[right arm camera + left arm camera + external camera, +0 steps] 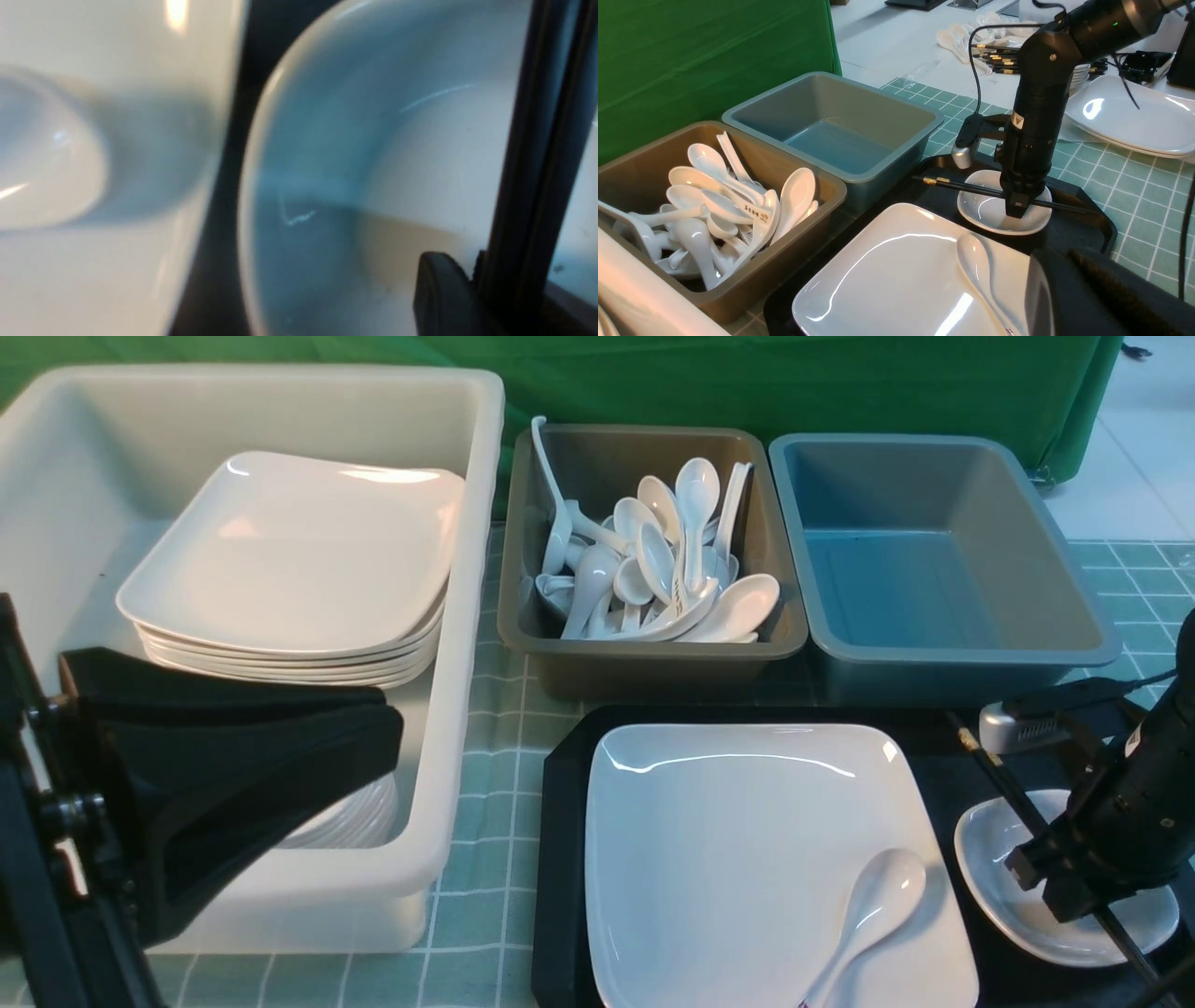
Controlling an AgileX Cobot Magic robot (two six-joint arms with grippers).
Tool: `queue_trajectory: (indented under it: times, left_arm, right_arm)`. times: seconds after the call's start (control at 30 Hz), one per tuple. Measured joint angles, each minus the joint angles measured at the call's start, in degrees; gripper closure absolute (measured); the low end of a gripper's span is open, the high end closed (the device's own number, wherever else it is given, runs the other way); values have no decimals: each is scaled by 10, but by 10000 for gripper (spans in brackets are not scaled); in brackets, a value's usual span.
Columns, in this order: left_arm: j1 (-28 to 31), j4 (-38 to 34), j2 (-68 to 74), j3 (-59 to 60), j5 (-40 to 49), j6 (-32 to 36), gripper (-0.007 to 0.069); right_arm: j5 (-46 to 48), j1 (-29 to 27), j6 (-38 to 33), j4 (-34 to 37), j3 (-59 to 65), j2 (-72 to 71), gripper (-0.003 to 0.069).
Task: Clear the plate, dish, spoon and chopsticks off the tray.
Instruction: Use the right arm to grab a pair of chopsticks from the plate, then use the right arm to put the chopsticks into the small storage box on the right
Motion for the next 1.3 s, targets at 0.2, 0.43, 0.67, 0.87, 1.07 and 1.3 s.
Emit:
queue_trajectory:
  times: [0.2,0.43,0.67,0.87,1.07,1.3]
  left_arm:
    - [0,0,0,0,-40,9,607]
    - [0,0,0,0,-138,16,607]
    - [0,0,0,0,-174,16,607]
    - [0,0,0,0,-140,16,607]
    - [0,0,0,0,-119,16,607]
    - [0,0,5,0,-117,14,607]
  right_arm:
    - [21,45,-12,0,-2,-94,553]
    - [4,61,-6,48,-109,-105,553]
    - [-69,10,40,110,-387,89,553]
    - [-72,-21,104,109,-580,241,553]
    - [-67,-27,159,97,-655,333,477]
    - [5,-27,160,96,-657,351,198]
